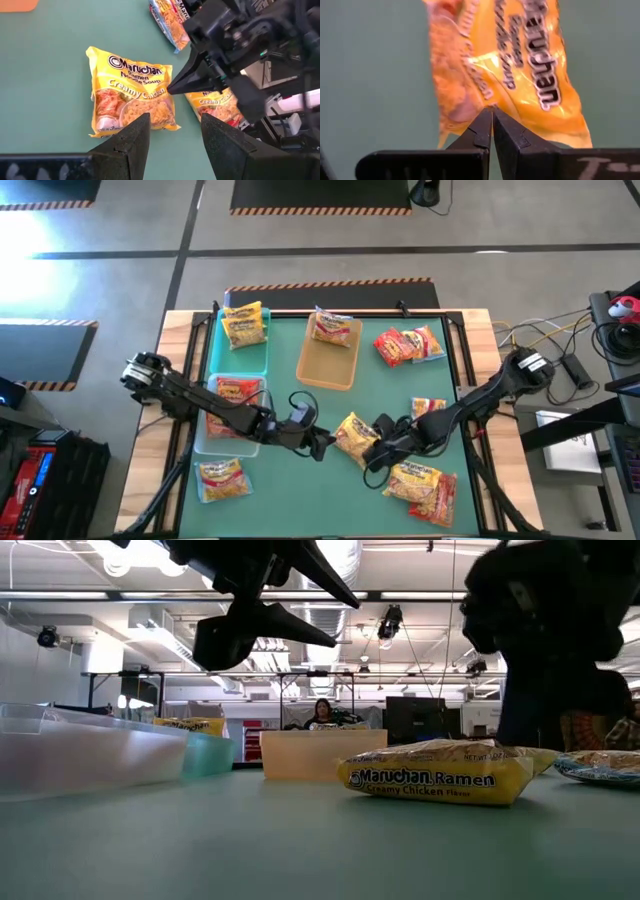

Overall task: Sort Maruchan noodles
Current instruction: Put the yellow noodle pack into the blue bin

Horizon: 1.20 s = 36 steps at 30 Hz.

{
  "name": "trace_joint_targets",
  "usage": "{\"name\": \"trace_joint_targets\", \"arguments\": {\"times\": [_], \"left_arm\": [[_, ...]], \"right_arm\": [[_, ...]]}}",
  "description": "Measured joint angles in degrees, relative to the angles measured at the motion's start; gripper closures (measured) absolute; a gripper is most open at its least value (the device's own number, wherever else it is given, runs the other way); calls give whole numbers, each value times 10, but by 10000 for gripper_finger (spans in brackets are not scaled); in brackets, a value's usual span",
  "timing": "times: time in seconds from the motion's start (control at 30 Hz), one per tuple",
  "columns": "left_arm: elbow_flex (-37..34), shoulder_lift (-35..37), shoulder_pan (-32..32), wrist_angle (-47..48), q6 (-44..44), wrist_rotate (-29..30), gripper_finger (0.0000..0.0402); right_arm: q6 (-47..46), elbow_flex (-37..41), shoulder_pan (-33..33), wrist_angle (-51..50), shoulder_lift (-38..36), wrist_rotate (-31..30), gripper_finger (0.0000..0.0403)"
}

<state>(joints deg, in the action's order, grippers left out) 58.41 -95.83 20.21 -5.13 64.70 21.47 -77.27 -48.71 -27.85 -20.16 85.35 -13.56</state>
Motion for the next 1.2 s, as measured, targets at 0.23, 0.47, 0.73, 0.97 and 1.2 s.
{"name": "trace_joint_targets", "arguments": {"times": [0.23, 0.47, 0.73, 0.97, 1.2], "left_arm": [[0, 4, 0, 1, -10, -5, 243], [-1, 6, 0, 0, -12, -15, 243], [-1, 7, 1, 0, -12, -22, 243], [-1, 7, 8, 0, -12, -30, 243], [-2, 7, 19, 1, -12, -31, 243]], "right_arm": [[-18, 0, -15, 25, 54, 0, 394], [111, -2, -2, 26, 99, -6, 394], [422, 1, 9, 15, 104, -169, 394], [563, -9, 20, 16, 90, -223, 394], [291, -35, 19, 18, 30, -121, 394]]}}
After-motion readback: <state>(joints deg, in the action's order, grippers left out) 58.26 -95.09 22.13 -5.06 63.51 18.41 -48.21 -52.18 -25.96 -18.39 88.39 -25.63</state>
